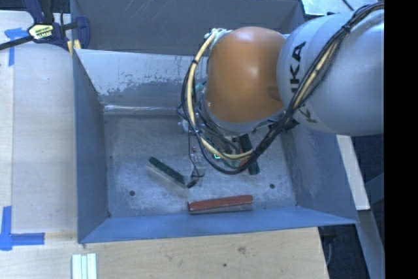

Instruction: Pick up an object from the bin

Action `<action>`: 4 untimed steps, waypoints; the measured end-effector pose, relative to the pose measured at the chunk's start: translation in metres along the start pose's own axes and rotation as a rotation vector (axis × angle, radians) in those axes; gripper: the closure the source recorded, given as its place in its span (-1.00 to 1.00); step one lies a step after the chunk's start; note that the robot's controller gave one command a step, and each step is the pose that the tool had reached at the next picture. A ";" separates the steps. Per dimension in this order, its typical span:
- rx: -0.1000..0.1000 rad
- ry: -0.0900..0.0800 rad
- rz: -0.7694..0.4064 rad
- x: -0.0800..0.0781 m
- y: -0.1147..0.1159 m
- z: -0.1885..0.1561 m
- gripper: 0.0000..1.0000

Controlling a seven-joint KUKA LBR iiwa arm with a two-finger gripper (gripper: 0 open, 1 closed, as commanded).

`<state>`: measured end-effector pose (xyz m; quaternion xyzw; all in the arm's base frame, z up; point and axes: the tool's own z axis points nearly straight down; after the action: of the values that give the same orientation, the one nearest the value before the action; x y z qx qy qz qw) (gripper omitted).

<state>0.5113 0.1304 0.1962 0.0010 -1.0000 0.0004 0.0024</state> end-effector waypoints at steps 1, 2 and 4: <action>0.000 -0.002 0.265 -0.019 0.002 0.129 -1.00; -0.004 -0.010 0.254 -0.020 0.011 0.094 -1.00; 0.000 0.001 0.480 -0.017 0.009 0.127 -1.00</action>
Offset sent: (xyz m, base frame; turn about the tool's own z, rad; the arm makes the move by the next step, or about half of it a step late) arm 0.0190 0.0027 -0.1262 0.2654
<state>0.5282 0.1390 0.0688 -0.2369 -0.9715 0.0012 0.0030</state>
